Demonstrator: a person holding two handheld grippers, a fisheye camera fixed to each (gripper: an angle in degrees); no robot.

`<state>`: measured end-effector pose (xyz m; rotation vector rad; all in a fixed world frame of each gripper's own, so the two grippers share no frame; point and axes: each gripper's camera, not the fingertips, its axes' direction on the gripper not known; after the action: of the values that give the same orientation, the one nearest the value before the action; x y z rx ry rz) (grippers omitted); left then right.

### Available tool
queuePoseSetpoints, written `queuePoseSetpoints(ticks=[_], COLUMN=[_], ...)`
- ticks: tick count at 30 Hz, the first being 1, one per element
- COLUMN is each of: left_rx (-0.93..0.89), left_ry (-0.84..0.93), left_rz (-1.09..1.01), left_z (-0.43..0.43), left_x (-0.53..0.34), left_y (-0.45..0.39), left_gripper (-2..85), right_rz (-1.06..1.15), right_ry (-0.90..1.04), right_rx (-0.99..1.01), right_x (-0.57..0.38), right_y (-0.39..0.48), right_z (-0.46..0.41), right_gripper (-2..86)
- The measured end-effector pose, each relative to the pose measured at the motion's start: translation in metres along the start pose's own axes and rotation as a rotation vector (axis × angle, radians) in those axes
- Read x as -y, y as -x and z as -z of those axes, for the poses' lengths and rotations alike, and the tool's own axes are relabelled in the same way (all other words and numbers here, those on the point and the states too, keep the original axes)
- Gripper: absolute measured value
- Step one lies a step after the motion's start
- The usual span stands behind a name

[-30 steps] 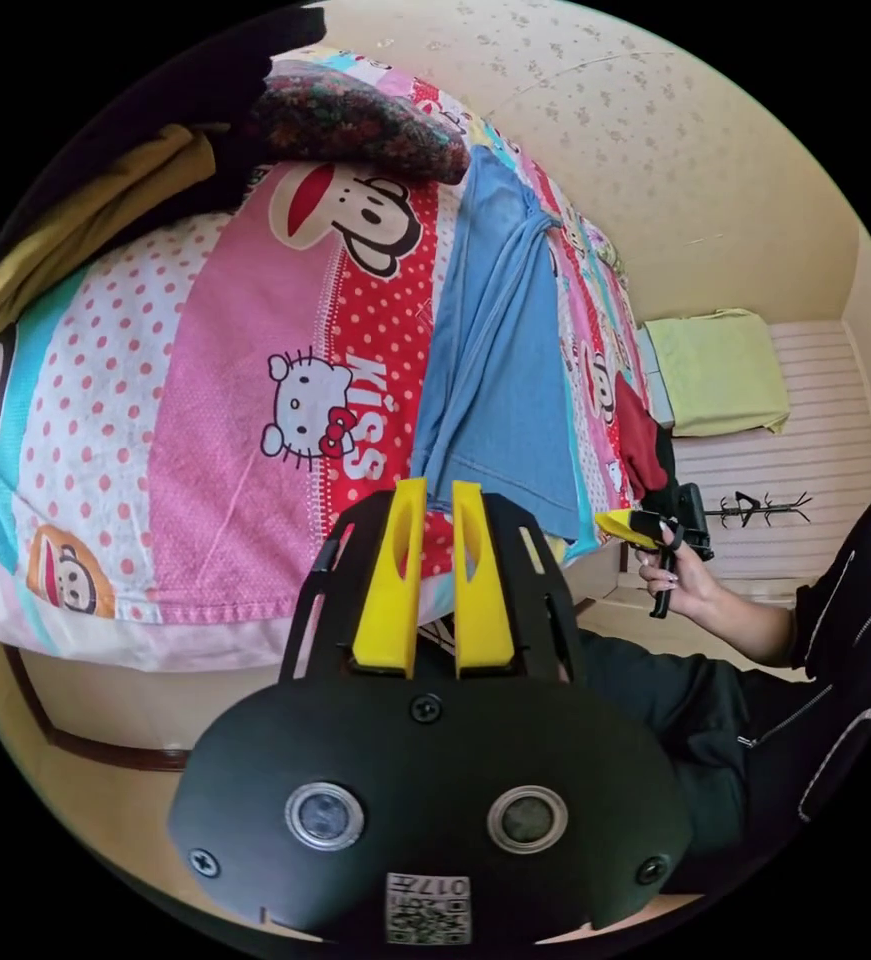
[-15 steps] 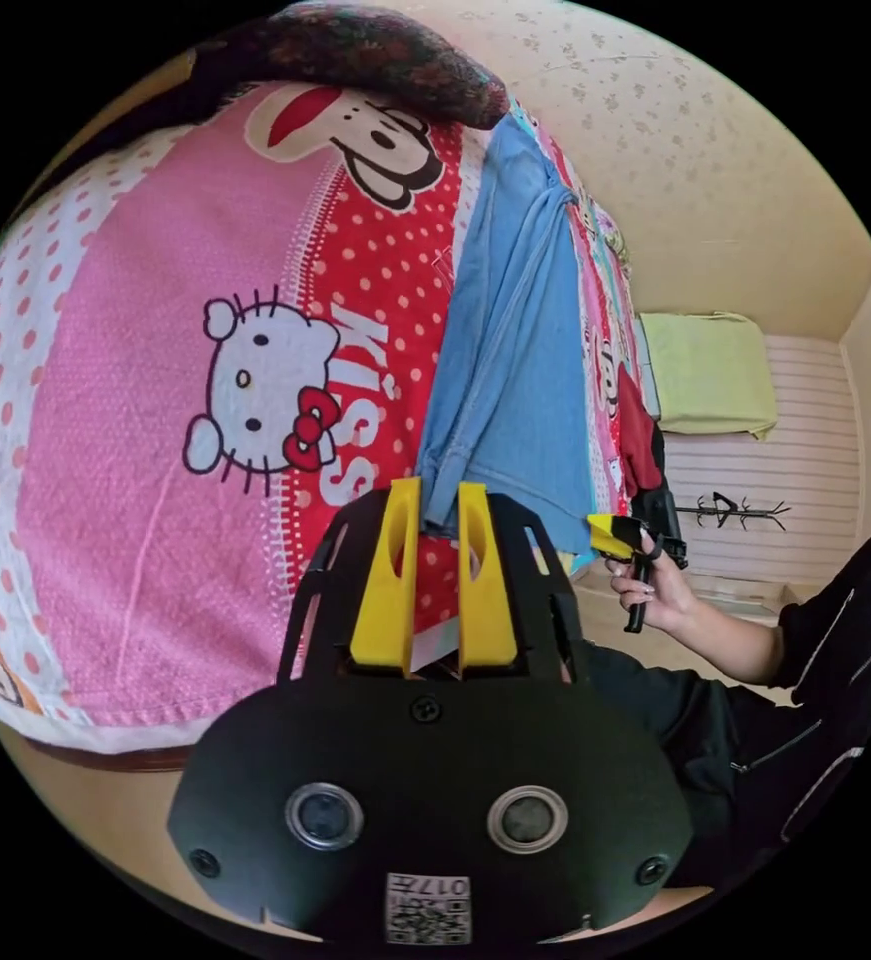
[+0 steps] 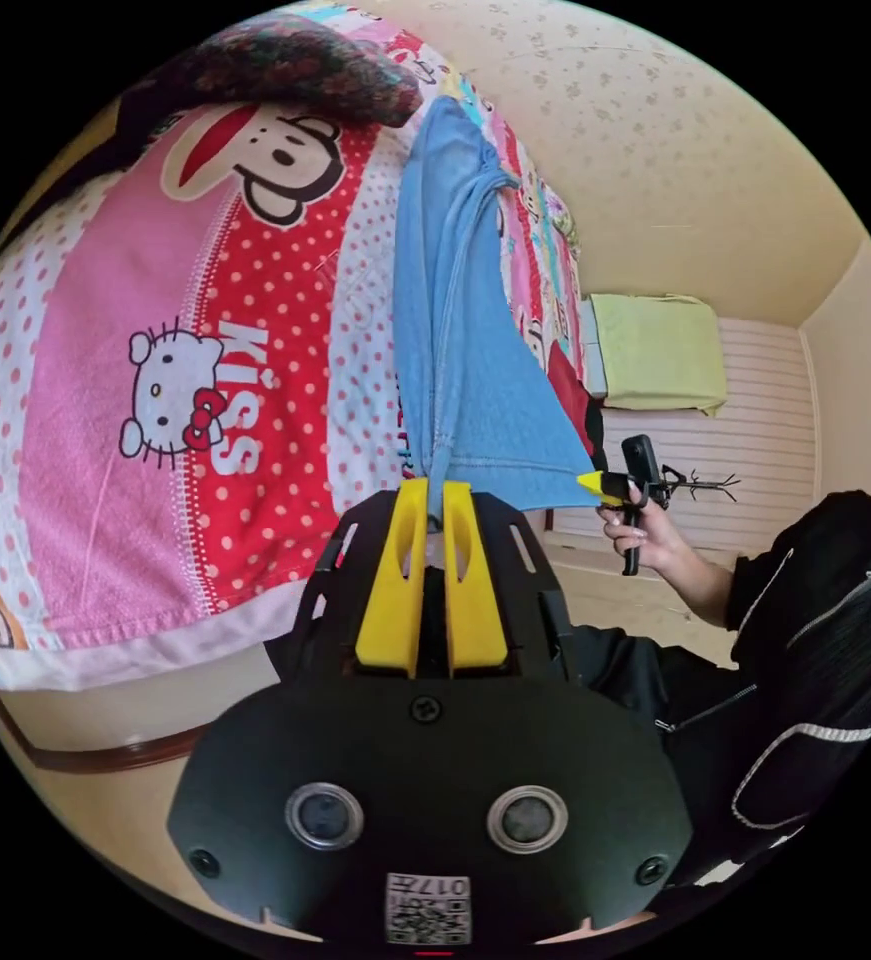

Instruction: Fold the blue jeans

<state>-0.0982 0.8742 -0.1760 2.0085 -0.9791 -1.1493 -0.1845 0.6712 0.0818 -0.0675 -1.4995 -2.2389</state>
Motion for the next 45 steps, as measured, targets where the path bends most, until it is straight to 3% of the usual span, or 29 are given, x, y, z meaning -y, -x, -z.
queuePoseSetpoints(ticks=[6, 12, 22, 24, 27, 31, 34, 36, 38, 42, 45], left_rx=[0.079, 0.212, 0.107, 0.104, 0.267, 0.536, 0.666, 0.744, 0.770, 0.757, 0.765], left_ry=[0.050, 0.127, 0.347, 0.311, 0.274, 0.079, -0.048, -0.037, 0.040, -0.165, -0.198], left_rz=[-0.001, 0.011, 0.020, -0.024, -0.287, -0.517, -0.480, -0.422, -0.334, -0.337, -0.365], left_z=[-0.034, -0.102, -0.101, -0.087, -0.093, -0.141, -0.190, -0.229, -0.270, -0.278, -0.279], left_x=[-0.064, -0.119, -0.172, -0.170, -0.133, -0.046, 0.017, 0.043, 0.057, 0.016, 0.000], left_y=[-0.023, 0.017, 0.084, 0.072, 0.014, -0.062, -0.066, -0.047, -0.019, 0.004, 0.010], left_gripper=[3.0, 3.9, 6.8, 6.0, 4.9, 1.0, -0.2, -0.4, -0.6, -0.9, -0.9], right_rz=[-0.072, -0.198, -0.128, -0.128, -0.049, 0.231, 0.428, 0.501, 0.534, 0.469, 0.555], right_ry=[0.061, 0.103, 0.252, 0.206, 0.138, 0.115, 0.076, 0.073, 0.111, 0.198, 0.180], right_rx=[-0.200, -0.233, 0.135, 0.188, 0.088, -0.286, -0.611, -0.742, -0.747, -0.650, -0.349], right_x=[-0.049, -0.061, -0.047, -0.044, -0.013, 0.071, 0.125, 0.149, 0.167, 0.165, 0.130], right_y=[0.016, -0.055, -0.070, -0.069, -0.057, -0.010, 0.016, 0.016, 0.000, -0.044, -0.032], right_z=[0.000, -0.051, -0.035, -0.015, 0.018, 0.022, -0.017, -0.051, -0.091, -0.125, -0.112], right_gripper=[3.3, 3.5, 5.1, 4.4, 3.1, 1.7, 1.0, 0.8, 0.6, 0.4, 0.3])
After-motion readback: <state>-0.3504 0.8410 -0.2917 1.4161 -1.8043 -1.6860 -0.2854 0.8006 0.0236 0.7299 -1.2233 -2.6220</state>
